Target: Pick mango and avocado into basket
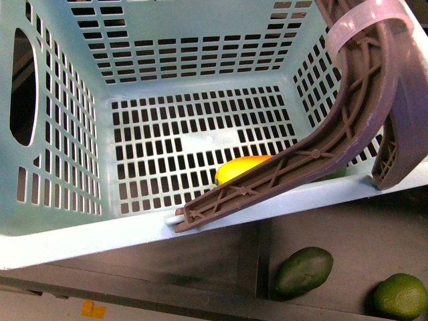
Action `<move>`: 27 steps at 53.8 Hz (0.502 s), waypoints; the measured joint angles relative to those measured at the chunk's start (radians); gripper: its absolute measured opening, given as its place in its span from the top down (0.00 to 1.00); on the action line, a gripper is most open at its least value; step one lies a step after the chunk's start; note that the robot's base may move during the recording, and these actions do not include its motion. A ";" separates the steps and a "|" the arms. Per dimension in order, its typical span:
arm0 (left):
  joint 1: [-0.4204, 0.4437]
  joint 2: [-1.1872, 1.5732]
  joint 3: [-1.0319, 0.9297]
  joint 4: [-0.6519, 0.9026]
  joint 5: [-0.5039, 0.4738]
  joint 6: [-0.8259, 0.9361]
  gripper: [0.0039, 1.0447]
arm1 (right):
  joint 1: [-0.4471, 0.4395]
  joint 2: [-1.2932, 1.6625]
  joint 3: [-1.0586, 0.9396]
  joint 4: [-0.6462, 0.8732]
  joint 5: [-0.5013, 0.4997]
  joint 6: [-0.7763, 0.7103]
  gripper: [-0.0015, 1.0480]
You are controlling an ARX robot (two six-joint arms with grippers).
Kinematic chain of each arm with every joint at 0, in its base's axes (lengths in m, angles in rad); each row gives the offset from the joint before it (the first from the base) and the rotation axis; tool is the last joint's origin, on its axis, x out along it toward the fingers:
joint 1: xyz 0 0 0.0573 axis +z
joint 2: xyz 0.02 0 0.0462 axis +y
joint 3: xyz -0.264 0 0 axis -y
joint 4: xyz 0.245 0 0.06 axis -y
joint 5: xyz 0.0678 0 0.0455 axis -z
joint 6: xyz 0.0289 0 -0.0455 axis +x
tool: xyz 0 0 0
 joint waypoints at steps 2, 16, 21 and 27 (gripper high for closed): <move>0.000 0.000 0.000 0.000 -0.003 0.001 0.73 | -0.001 -0.024 -0.012 -0.012 -0.003 0.000 0.98; 0.000 0.000 0.000 0.000 -0.002 0.001 0.73 | -0.002 -0.180 -0.068 -0.113 -0.004 0.000 0.98; 0.000 0.000 0.000 0.000 -0.002 0.001 0.73 | -0.002 -0.214 -0.077 -0.139 -0.004 0.000 0.98; 0.000 0.000 0.000 0.000 -0.001 0.000 0.73 | -0.002 -0.258 -0.097 -0.138 -0.005 0.000 0.98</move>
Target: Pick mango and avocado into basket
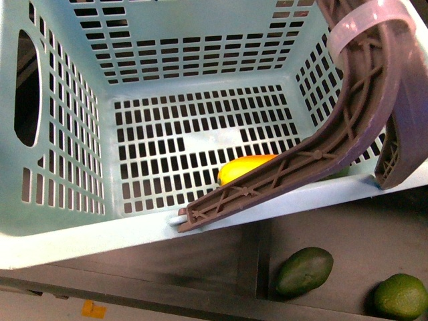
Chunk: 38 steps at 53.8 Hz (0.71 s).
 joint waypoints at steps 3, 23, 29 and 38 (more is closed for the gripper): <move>0.000 0.000 0.000 0.000 -0.001 0.000 0.73 | 0.000 -0.035 0.000 -0.032 0.001 0.000 0.98; 0.000 0.000 0.000 0.000 0.000 0.000 0.73 | 0.000 -0.174 0.000 -0.170 0.001 0.000 0.98; 0.000 0.000 0.000 0.000 0.000 0.000 0.73 | 0.000 -0.210 0.000 -0.206 0.001 0.000 0.98; 0.000 0.000 0.000 0.000 0.000 0.000 0.73 | 0.000 -0.365 0.000 -0.377 0.001 0.000 0.98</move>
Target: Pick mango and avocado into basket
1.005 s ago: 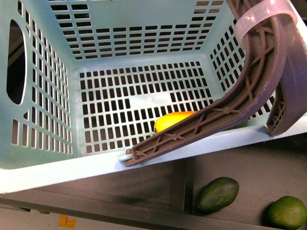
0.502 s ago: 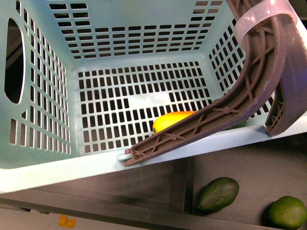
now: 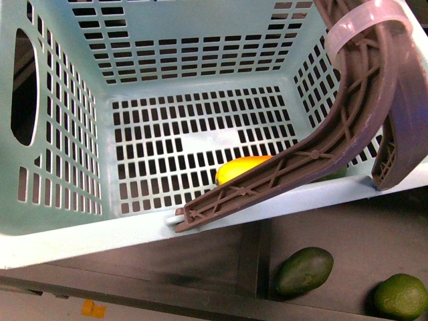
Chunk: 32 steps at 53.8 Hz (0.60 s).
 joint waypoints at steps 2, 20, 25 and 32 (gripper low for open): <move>0.000 0.000 0.000 0.000 -0.002 0.000 0.73 | 0.000 -0.011 0.000 -0.004 0.000 0.000 0.98; 0.000 0.000 0.000 0.000 -0.001 0.001 0.73 | 0.000 -0.018 0.000 -0.008 0.000 -0.002 0.80; 0.000 0.000 0.000 0.000 -0.001 0.000 0.73 | 0.000 -0.018 0.000 -0.008 0.000 -0.002 0.67; 0.000 0.000 0.000 0.000 -0.001 0.000 0.73 | 0.000 -0.018 0.000 -0.008 0.000 -0.002 0.40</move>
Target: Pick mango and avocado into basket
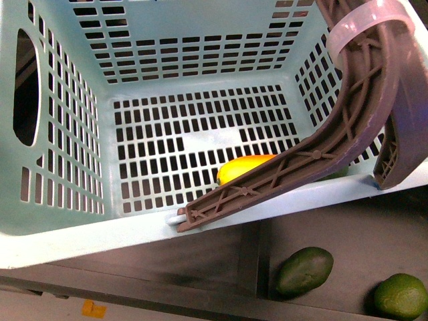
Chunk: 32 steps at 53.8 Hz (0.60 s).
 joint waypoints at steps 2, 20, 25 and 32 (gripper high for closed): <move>0.000 0.000 0.000 0.000 0.000 0.000 0.73 | 0.000 0.000 0.000 0.000 0.000 0.000 0.32; 0.000 0.000 0.000 0.000 0.000 0.000 0.73 | 0.000 0.000 0.000 0.000 0.000 0.000 0.08; 0.000 0.000 0.000 0.000 0.000 0.000 0.73 | 0.000 0.000 0.000 0.000 0.000 0.000 0.08; 0.000 0.000 0.000 0.000 0.000 0.000 0.73 | 0.000 0.000 0.000 0.000 0.000 0.000 0.08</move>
